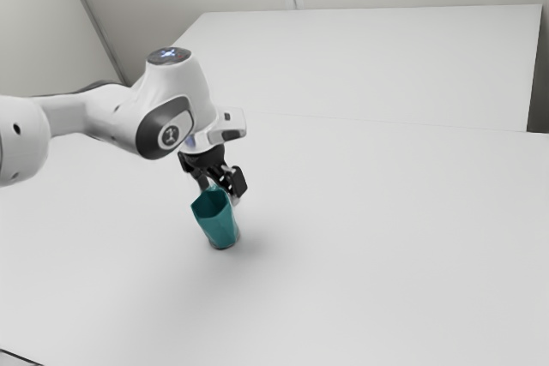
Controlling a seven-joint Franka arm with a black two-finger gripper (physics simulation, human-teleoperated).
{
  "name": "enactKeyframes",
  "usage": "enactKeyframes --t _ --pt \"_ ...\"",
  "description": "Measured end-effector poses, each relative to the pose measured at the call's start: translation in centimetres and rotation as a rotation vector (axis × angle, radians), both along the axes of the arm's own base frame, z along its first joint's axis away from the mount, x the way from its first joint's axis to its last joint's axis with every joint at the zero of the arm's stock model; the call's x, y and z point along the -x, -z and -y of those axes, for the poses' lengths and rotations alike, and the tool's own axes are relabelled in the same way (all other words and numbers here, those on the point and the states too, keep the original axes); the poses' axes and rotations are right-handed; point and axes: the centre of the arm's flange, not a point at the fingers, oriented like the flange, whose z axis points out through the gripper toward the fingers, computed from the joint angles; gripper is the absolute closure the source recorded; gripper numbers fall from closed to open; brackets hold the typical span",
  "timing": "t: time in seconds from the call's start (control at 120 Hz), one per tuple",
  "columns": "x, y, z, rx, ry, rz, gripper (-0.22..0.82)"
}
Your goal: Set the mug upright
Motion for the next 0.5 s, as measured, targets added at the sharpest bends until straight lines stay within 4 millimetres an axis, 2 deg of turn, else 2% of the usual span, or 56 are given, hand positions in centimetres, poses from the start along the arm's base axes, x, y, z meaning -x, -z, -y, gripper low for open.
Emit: enactKeyframes --t 0.167,0.325,0.375,0.5 --pt "-0.7 -3.3 -0.6 0.053 -0.062 0.002 0.03" --pt "-2.8 -12.2 -0.2 0.107 -0.104 0.062 0.01" --pt "-3.3 -15.7 -0.1 0.119 -0.109 0.092 0.01" --pt "-3.5 -22.8 -0.6 0.136 -0.13 0.133 0.01"
